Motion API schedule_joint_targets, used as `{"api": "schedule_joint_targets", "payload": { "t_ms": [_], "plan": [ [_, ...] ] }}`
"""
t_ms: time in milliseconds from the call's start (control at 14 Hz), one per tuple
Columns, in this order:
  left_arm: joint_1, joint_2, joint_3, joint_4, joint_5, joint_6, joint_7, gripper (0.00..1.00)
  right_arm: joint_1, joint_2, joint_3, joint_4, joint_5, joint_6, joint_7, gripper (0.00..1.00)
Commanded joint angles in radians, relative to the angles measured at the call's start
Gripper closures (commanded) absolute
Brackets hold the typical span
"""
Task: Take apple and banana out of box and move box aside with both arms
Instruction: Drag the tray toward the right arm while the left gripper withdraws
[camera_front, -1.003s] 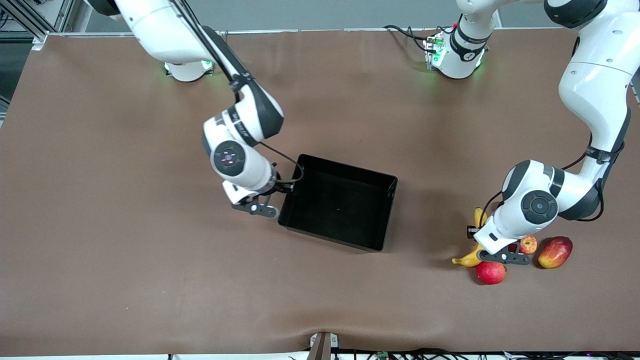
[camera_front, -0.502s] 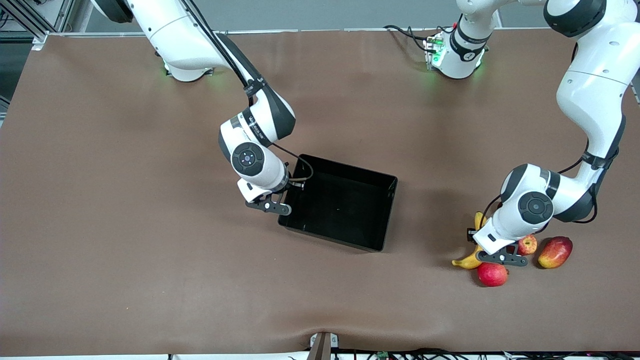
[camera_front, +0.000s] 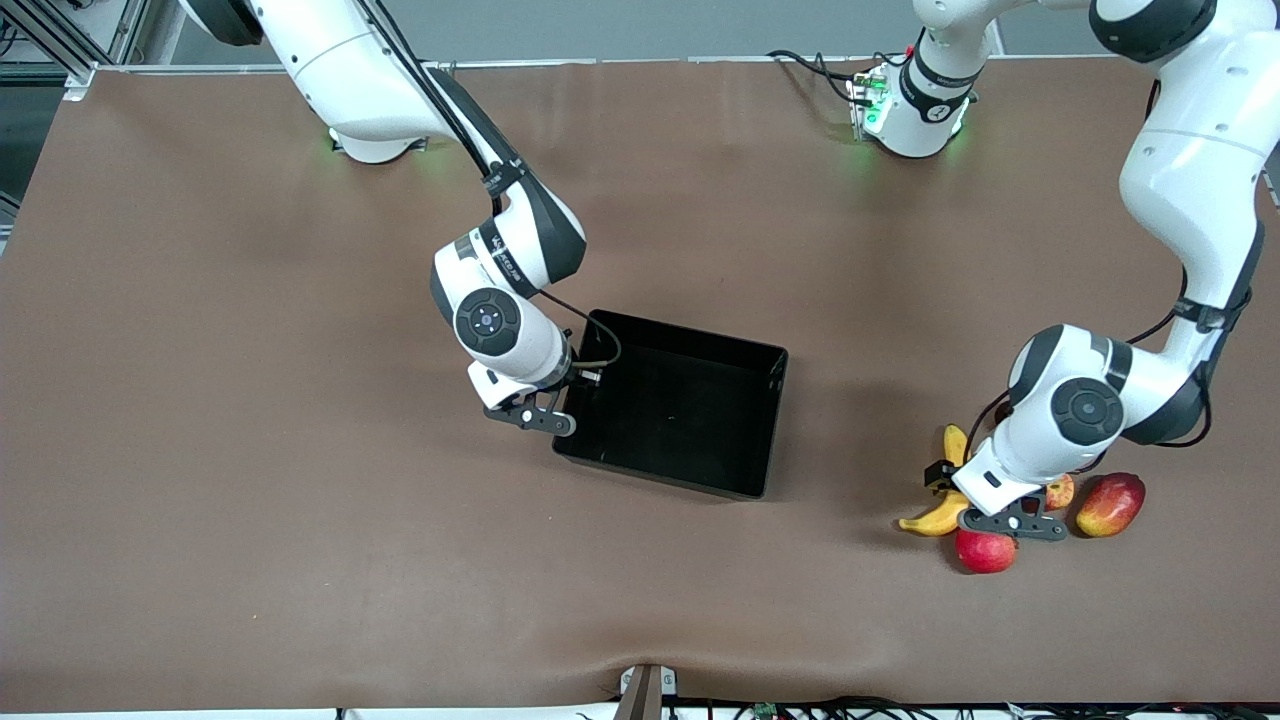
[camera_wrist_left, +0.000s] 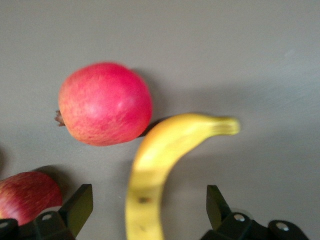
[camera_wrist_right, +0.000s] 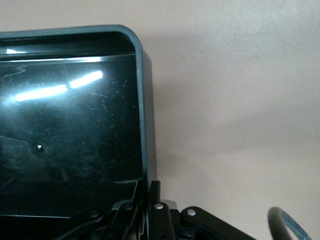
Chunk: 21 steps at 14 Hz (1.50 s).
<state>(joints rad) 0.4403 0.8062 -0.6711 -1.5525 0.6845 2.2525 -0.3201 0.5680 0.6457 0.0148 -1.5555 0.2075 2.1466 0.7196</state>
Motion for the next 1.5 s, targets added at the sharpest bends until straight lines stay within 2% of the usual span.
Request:
{"api": "schedule_joint_targets", "payload": {
  "t_ms": [0, 215, 573, 788, 932, 1075, 1290, 1433],
  "plan": [
    [0.008, -0.112, -0.053, 0.009, -0.065, -0.115, -0.004, 0.00, -0.055, -0.060, 0.002, 0.000, -0.004, -0.089, -0.006, 1.00],
    [0.008, -0.232, -0.065, 0.012, -0.167, -0.215, -0.002, 0.00, -0.155, -0.127, 0.002, 0.002, -0.004, -0.229, -0.122, 1.00],
    [0.008, -0.416, -0.064, 0.015, -0.298, -0.356, 0.003, 0.00, -0.386, -0.234, 0.002, -0.003, -0.013, -0.405, -0.365, 1.00],
    [0.009, -0.478, -0.061, 0.086, -0.335, -0.482, 0.007, 0.00, -0.566, -0.242, 0.002, -0.015, -0.025, -0.494, -0.590, 1.00],
    [0.030, -0.504, -0.065, 0.129, -0.350, -0.528, 0.010, 0.00, -0.682, -0.238, 0.002, -0.052, -0.030, -0.456, -0.815, 1.00],
    [0.037, -0.551, -0.059, 0.137, -0.429, -0.583, 0.009, 0.00, -0.784, -0.232, 0.002, -0.107, -0.031, -0.386, -0.993, 1.00],
    [0.055, -0.623, -0.061, 0.135, -0.477, -0.639, 0.010, 0.00, -0.885, -0.232, 0.002, -0.237, -0.031, -0.199, -1.207, 1.00],
    [0.055, -0.657, -0.061, 0.134, -0.502, -0.680, 0.015, 0.00, -0.936, -0.221, 0.002, -0.271, -0.031, -0.125, -1.288, 1.00]
  ]
}}
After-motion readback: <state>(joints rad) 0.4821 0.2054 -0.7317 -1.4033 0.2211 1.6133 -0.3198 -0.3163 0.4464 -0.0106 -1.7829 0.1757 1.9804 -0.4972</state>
